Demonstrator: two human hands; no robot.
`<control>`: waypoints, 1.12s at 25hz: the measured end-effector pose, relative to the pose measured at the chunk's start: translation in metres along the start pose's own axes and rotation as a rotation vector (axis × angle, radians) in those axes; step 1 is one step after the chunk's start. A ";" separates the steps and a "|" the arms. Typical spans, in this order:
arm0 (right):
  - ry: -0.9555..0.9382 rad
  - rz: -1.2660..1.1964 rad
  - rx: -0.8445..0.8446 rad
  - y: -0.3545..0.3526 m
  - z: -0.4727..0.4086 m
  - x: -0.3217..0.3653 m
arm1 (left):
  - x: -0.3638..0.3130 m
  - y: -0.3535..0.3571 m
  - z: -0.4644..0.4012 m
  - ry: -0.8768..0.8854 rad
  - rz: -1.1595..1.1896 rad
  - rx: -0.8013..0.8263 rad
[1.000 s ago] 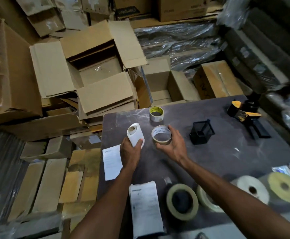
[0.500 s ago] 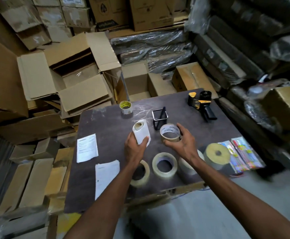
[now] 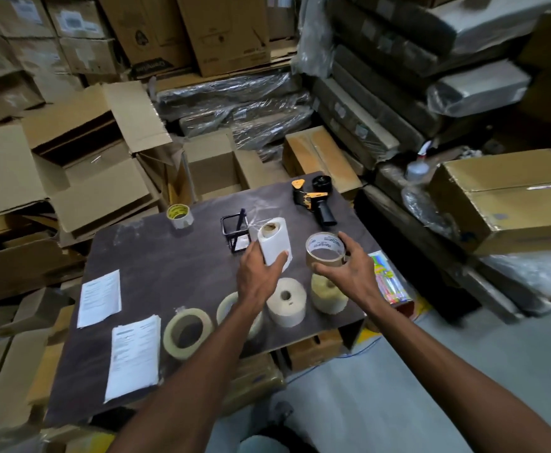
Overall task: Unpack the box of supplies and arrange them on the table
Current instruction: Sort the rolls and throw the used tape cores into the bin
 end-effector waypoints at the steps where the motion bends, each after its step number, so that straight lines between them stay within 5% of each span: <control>1: 0.014 -0.007 -0.018 -0.010 -0.010 -0.010 | -0.008 0.018 -0.003 0.011 0.001 0.024; 18: 0.275 0.034 -0.204 -0.134 -0.121 -0.146 | -0.082 0.254 -0.060 0.040 0.075 0.282; 28: 0.406 0.109 -0.218 -0.190 -0.170 -0.246 | -0.101 0.385 -0.068 -0.080 -0.099 0.392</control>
Point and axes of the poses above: each hand's wrist, its own z-axis away from the middle knuckle, its own y-axis out of the palm, x = y × z, the point moved 10 cm from there along -z, towards the middle knuckle, and after that the axes turned 4 degrees about -x, right-handed, at the moved point
